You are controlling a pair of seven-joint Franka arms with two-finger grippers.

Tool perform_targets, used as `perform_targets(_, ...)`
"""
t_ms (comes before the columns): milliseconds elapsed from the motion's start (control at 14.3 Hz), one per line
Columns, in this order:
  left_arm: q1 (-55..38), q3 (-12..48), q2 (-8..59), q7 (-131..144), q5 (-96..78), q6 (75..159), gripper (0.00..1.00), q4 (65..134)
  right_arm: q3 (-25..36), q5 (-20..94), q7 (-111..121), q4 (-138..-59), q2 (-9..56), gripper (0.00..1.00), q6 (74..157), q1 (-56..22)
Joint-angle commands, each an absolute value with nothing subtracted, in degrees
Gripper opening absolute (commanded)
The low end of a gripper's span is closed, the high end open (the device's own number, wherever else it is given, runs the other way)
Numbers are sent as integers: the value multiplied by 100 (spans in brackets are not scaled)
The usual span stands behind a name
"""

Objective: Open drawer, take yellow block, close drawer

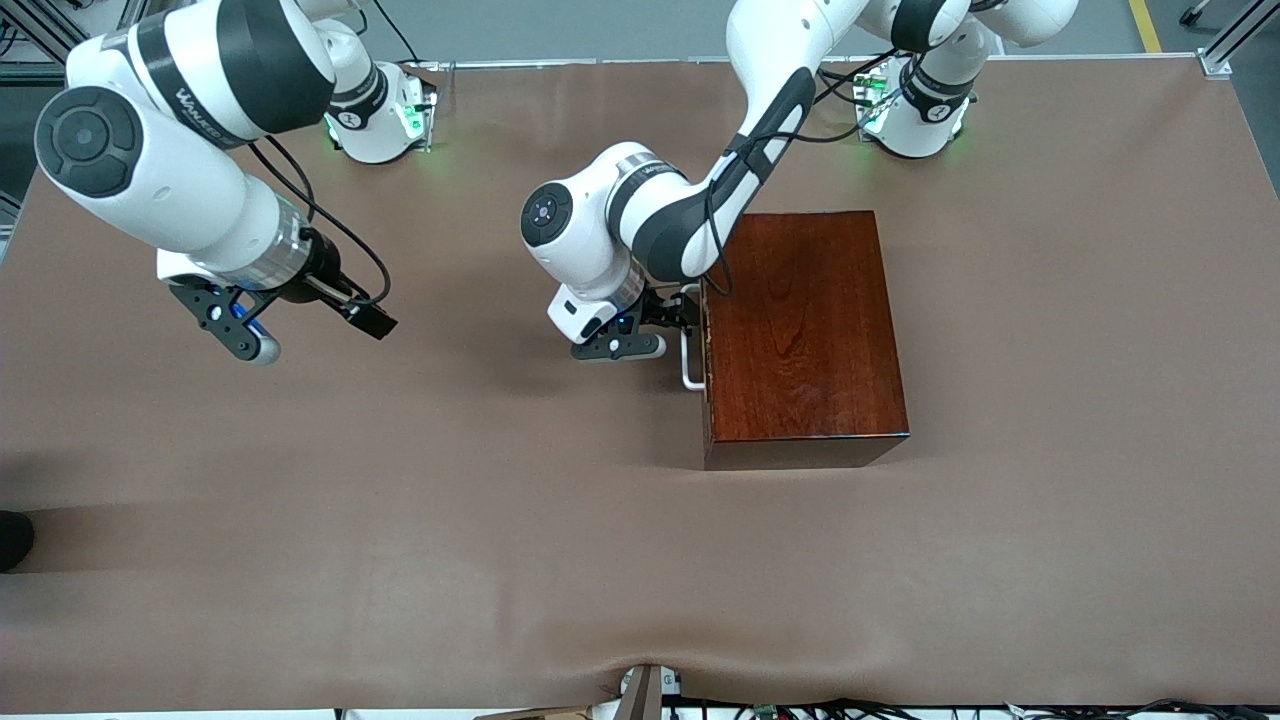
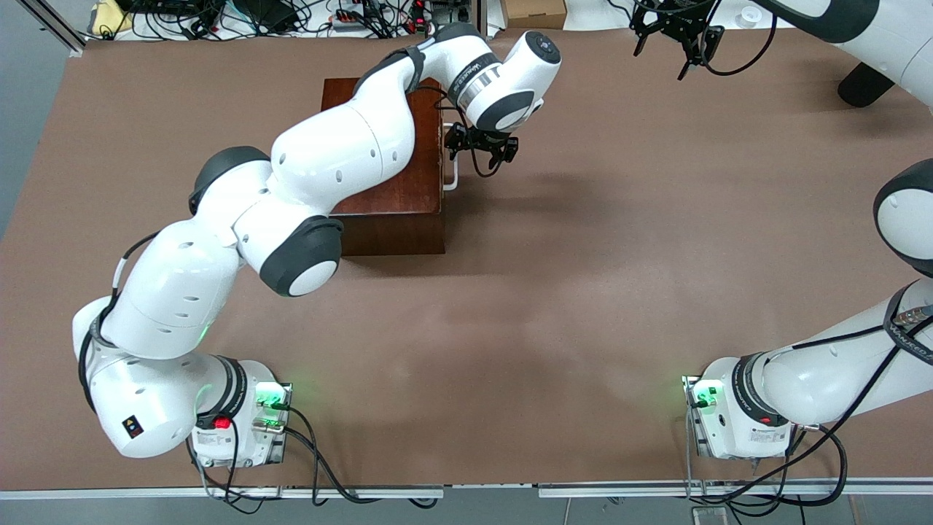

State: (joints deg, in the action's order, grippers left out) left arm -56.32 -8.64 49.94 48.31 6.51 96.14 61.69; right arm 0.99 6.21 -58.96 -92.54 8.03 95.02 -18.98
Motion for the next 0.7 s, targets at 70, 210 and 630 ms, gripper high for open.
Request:
perform_targets(70, -5678, -905, 5176, 5193, 738, 9711, 100, 6056, 132, 694, -6047, -9202, 835, 100, 9527, -1969)
perform_targets(210, -5687, -905, 5186, 5229, 738, 9764, 100, 6030, 132, 694, -6047, -9202, 844, 100, 9527, -1969)
perform_targets(630, -5678, -870, 5168, 5431, 650, 10264, 100, 5994, 132, 817, -6310, -9123, 932, 100, 9554, -1986)
